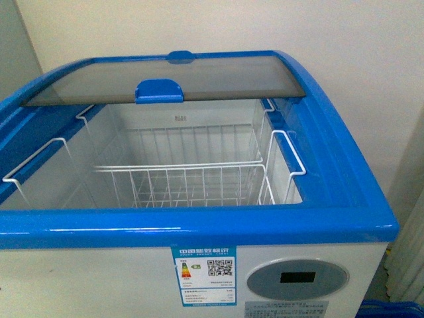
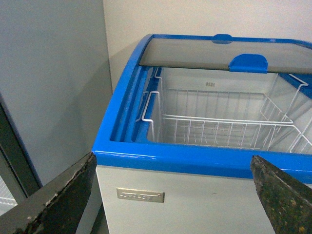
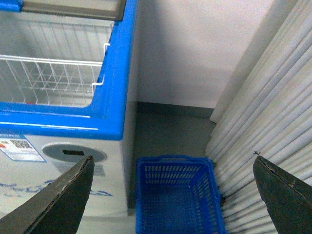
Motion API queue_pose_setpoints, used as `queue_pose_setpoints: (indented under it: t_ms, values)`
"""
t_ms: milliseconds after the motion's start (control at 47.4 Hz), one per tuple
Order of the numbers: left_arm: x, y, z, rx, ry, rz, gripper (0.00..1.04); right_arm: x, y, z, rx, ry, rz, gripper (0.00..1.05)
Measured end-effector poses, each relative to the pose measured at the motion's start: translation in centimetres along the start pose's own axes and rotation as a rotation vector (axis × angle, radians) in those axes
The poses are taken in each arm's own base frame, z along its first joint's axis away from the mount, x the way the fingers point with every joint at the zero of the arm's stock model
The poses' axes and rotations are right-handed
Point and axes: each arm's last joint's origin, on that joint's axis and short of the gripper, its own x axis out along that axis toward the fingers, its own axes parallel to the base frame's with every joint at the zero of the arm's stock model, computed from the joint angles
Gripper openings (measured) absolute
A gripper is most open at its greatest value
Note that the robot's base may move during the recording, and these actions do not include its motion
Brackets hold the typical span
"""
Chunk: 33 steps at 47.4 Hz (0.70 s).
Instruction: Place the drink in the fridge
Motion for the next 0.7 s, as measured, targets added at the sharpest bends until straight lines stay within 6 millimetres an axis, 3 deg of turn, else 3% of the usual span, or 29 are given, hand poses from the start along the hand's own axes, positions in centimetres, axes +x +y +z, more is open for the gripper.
queue_pose_setpoints:
  t_ms: [232,274,380,654,697]
  values:
    - [0.0,0.0,0.0,0.0,0.0,0.0,0.97,0.8,1.1,-1.8,0.07,-0.029,-0.007,0.95]
    - [0.0,0.0,0.0,0.0,-0.001,0.0,0.97,1.3,1.3,-2.8,0.116,-0.151,0.086,0.87]
    - [0.0,0.0,0.0,0.0,-0.001,0.0,0.97,1.9,0.4,-4.5,0.139,-0.373,0.131,0.64]
    - [0.0,0.0,0.0,0.0,-0.001,0.0,0.97,3.3,-2.0,-7.3,0.083,-0.392,0.11,0.03]
    - [0.0,0.0,0.0,0.0,-0.001,0.0,0.97,3.4,-2.1,-7.5,0.079,-0.391,0.109,0.03]
